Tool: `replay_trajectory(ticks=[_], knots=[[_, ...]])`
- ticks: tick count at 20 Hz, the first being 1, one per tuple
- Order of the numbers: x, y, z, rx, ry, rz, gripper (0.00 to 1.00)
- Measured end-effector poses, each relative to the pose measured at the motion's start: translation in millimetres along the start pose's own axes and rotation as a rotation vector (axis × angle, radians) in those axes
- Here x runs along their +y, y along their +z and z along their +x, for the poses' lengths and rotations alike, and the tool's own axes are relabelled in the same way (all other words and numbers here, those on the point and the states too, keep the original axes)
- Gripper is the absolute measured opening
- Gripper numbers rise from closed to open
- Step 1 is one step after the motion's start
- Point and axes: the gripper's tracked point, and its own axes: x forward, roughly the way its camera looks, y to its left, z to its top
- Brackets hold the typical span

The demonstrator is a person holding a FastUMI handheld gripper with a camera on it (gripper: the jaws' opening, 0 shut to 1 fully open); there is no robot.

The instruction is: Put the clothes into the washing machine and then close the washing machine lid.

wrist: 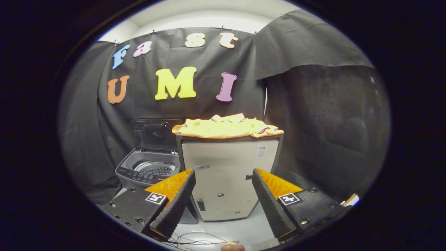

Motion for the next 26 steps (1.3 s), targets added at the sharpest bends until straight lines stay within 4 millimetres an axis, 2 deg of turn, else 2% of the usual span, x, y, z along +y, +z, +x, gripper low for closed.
replay_trajectory(ticks=[7, 10, 15, 17, 19, 24, 26], knots=[[-5, 20, 16, -0.023, 0.018, -0.021, 1.0], [-8, 45, 34, -0.045, 0.036, -0.034, 1.0], [-12, 97, 86, -0.044, 0.076, -0.033, 1.0], [-8, 107, 106, 0.002, 0.115, -0.017, 1.0], [-14, 123, 126, 0.017, 0.116, -0.01, 1.0], [-16, 152, 190, 0.125, 0.111, -0.057, 1.0], [-16, 156, 214, 0.169, 0.12, -0.082, 1.0]])
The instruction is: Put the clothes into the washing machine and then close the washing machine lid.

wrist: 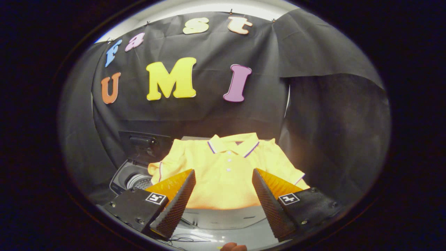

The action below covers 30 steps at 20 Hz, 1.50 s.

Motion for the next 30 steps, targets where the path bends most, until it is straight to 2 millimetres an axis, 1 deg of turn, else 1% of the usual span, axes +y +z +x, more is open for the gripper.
replay_trajectory(ticks=[2, 6, 8, 9, 11, 14, 15, 16, 18, 21, 24, 26, 27, 28, 30], knots=[[-1, 6, 21, 0.054, 0.008, -0.008, 1.0], [-3, 11, 63, 0.133, 0.014, 0.005, 1.0], [-2, 10, 83, 0.188, 0.014, -0.006, 1.0], [-1, 6, 92, 0.219, 0.01, -0.009, 1.0], [-2, 2, 110, 0.255, 0.002, 0.019, 1.0], [-9, -14, 123, 0.304, -0.016, 0.012, 1.0], [-6, -19, 127, 0.324, -0.018, -0.002, 1.0], [-5, -23, 128, 0.341, -0.012, -0.003, 1.0], [-9, -21, 130, 0.336, -0.012, 0.024, 1.0], [-10, -25, 130, 0.35, 0.015, 0.07, 1.0], [-7, -28, 132, 0.377, 0.047, 0.026, 1.0], [-5, -29, 129, 0.44, 0.065, 0.034, 1.0], [-5, -28, 130, 0.451, 0.082, 0.02, 0.96], [-8, -21, 134, 0.447, 0.082, 0.022, 0.74], [-12, -24, 135, 0.444, 0.067, 0.069, 0.29]])
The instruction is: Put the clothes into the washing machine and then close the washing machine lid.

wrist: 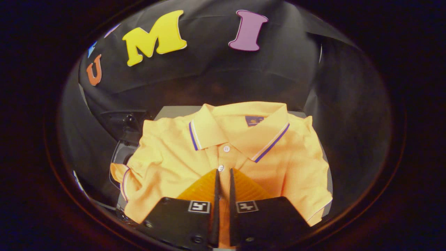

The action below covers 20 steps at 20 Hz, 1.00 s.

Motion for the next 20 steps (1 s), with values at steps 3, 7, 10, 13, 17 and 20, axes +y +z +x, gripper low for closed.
replay_trajectory(ticks=[3, 7, 10, 13, 17, 20], knots=[[1, 1, -3, 0.023, 0.002, -0.009, 0.06], [0, 3, -6, 0.037, -0.005, -0.031, 0.06], [1, 15, -22, 0.01, 0.003, -0.06, 0.06], [5, 32, -46, -0.021, 0.042, -0.06, 0.06], [29, 46, -75, -0.069, 0.083, -0.114, 0.06], [52, 63, -101, -0.108, 0.13, -0.138, 0.06]])
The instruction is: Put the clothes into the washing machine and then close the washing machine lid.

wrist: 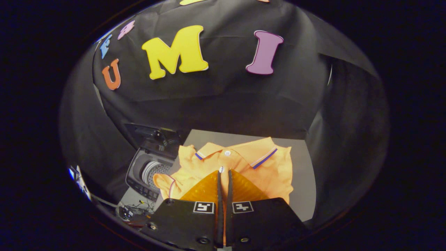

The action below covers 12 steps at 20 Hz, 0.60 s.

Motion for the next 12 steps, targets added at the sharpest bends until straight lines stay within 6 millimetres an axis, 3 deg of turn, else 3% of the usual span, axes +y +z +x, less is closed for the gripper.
replay_trajectory(ticks=[5, 10, 12], knots=[[77, 34, -25, -0.064, 0.106, -0.062, 0.06], [176, 51, -31, -0.074, 0.211, -0.117, 0.06], [214, 61, -25, -0.078, 0.247, -0.121, 0.06]])
